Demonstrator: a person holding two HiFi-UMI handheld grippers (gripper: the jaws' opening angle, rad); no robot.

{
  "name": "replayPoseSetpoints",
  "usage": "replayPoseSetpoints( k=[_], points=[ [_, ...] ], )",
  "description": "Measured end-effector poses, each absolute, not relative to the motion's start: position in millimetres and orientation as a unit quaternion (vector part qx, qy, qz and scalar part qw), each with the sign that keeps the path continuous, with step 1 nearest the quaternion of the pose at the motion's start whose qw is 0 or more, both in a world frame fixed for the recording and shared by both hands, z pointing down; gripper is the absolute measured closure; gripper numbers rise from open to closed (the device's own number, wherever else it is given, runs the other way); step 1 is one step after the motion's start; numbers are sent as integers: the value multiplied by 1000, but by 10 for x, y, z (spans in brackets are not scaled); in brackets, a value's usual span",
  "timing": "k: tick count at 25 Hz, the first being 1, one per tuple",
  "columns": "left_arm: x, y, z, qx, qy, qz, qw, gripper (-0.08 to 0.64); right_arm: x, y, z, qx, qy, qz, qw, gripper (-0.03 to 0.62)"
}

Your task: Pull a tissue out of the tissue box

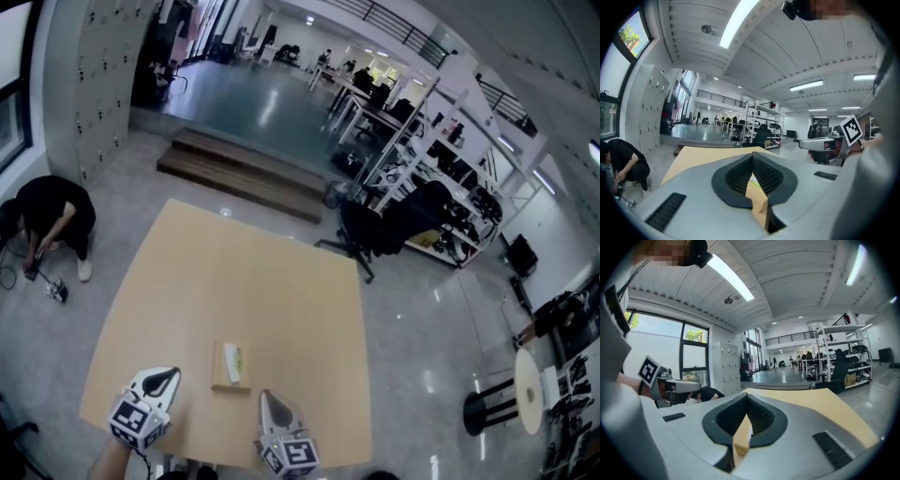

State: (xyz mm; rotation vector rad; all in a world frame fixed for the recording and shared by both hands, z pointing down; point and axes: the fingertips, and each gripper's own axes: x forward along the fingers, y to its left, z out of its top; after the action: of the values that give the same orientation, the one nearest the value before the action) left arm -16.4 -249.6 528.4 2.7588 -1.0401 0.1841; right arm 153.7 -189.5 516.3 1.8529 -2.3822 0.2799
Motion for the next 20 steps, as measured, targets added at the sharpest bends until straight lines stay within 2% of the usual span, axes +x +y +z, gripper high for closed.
replayPoseSetpoints(
  k=[20],
  points=[
    [-172, -2559, 6005, 916, -362, 102, 140, 552, 1402, -2055, 5855, 580, -799, 138, 75, 592]
  ],
)
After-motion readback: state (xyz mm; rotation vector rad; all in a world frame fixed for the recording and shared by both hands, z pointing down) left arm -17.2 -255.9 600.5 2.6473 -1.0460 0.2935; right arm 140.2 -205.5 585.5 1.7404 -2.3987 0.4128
